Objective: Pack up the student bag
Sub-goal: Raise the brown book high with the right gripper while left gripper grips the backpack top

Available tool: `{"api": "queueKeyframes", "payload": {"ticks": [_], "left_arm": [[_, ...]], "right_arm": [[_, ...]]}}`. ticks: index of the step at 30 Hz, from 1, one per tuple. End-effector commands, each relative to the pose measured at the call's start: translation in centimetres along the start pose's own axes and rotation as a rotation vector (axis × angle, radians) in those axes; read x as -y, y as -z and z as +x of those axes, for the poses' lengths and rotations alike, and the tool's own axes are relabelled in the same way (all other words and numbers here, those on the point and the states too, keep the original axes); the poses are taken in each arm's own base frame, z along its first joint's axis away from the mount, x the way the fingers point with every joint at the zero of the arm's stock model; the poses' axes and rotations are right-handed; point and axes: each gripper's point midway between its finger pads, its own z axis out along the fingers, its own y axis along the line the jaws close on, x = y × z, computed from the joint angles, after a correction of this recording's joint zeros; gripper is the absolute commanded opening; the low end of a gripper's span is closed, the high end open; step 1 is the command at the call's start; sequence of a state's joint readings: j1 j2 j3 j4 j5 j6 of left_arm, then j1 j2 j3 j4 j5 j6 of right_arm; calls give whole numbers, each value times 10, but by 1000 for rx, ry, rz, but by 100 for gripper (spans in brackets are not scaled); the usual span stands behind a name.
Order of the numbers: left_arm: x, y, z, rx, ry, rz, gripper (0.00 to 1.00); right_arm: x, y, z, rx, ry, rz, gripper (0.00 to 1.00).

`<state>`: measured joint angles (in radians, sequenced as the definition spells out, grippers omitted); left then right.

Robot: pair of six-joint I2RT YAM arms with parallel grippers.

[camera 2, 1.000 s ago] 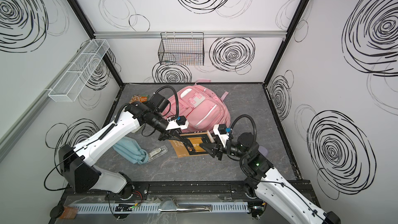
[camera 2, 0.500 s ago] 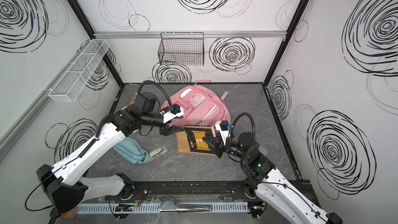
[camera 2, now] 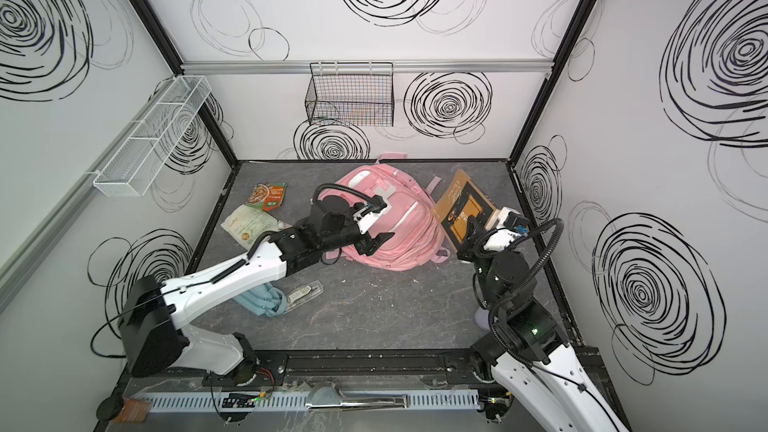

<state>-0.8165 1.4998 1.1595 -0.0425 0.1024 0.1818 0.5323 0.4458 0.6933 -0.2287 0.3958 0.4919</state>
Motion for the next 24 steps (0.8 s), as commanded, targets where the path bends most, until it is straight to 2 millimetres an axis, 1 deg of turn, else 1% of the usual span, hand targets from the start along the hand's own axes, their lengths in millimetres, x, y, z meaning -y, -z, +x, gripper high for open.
{"api": "queueKeyframes", "payload": {"ticks": [1,4,7,8,11,14,17,18,22,24], "left_arm": [[-5,-23,-12,-10,7,-57,77],[-3,-51,2,-79,-5,-58,76],[-7,-80,18,-148,-1,-77,76],[-9,-91,27,-182,-5,-90,75],[-21,-120,48,-285,22,-144,69],[-29,-142,62,-351,61,-192,66],[-29,-155,73,-366,79,-198,65],[-30,-157,75,-368,82,-204,63],[-30,-161,87,-392,79,-212,61],[-31,-163,94,-410,76,-217,57]], "right_arm": [[7,15,-40,134,-40,37,0],[14,23,-45,163,-24,54,0],[18,28,-48,179,-9,70,0],[19,29,-49,185,-5,69,0],[18,29,-50,189,7,66,0],[17,28,-48,186,24,58,0],[17,26,-44,180,34,54,0],[17,25,-41,174,37,53,0],[18,25,-34,159,29,43,0],[19,25,-30,154,24,43,0]]}}
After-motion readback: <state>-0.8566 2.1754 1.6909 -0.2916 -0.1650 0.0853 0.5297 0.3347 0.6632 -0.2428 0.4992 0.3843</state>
